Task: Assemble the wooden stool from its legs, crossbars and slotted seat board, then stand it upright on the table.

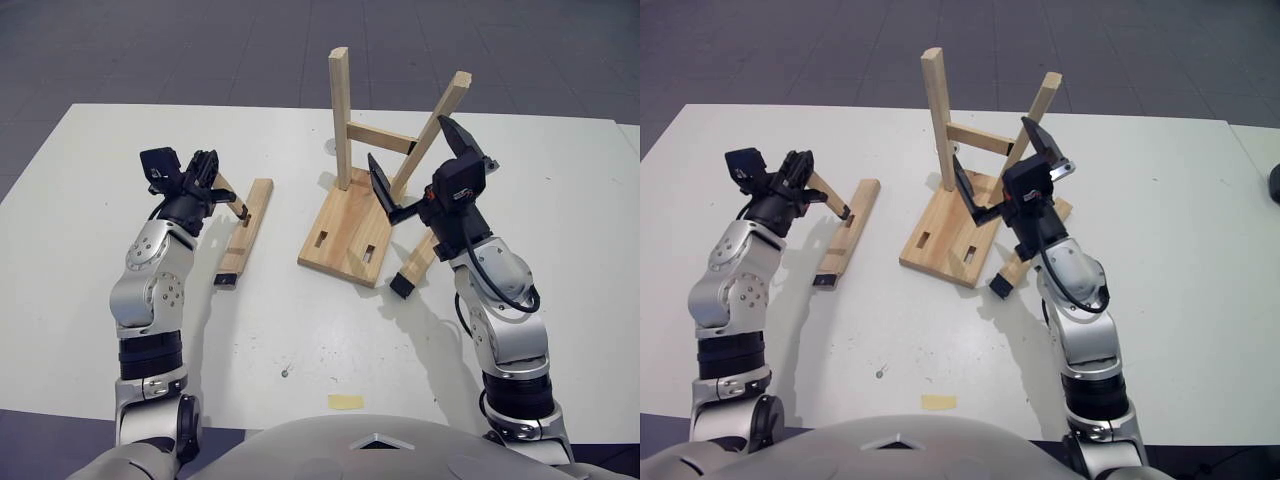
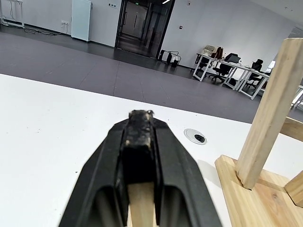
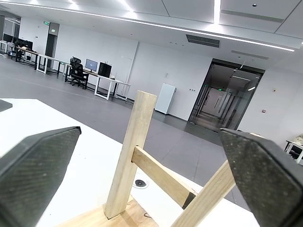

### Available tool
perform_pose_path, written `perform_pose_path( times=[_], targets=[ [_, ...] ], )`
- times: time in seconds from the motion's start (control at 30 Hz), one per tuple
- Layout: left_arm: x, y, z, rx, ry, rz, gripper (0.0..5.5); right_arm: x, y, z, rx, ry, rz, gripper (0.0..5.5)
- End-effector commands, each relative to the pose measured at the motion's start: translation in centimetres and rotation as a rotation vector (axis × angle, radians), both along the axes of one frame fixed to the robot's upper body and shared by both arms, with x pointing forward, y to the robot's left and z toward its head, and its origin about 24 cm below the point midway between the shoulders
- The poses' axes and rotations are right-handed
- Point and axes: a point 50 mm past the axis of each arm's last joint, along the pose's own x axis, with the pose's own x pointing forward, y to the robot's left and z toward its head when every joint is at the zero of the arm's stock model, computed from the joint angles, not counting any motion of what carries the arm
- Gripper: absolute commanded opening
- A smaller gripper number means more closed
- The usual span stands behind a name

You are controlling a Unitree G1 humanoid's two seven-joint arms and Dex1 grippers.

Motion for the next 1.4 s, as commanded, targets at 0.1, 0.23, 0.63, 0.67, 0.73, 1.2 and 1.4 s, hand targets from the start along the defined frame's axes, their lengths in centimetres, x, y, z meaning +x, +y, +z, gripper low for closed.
perform_pose_path(
  times=[0.1,0.23,0.63,0.67,0.73,1.2,1.4],
  targets=[
    [-0.3,-0.1,-0.7,0.014,0.033,-0.003,0.42,0.0,0.1,-0.3,0.000,0.013,-0.003,5.40],
    [-0.3,0.5,-1.7,0.027,0.060,0.017,0.42,0.0,0.1,-0.3,0.003,0.013,-0.003,5.40],
    [-1.0,-0.4,-4.2,0.090,0.082,-0.043,0.42,-0.1,0.5,-0.1,0.009,0.000,0.015,5.40],
    [-1.5,-0.2,-4.8,0.106,0.103,-0.046,0.42,-0.1,0.5,0.0,0.009,-0.002,0.016,5.40],
    [-2.6,0.2,-6.3,0.108,0.156,-0.040,0.42,-0.1,0.4,0.1,0.006,-0.007,0.012,5.40],
    [-2.5,0.3,-5.9,0.109,0.151,-0.007,0.42,0.0,0.4,0.2,0.001,-0.013,0.017,5.40],
    [-2.2,-0.5,-4.1,0.107,0.098,-0.026,0.42,0.0,0.2,0.1,0.000,-0.011,0.008,5.40]
  ],
)
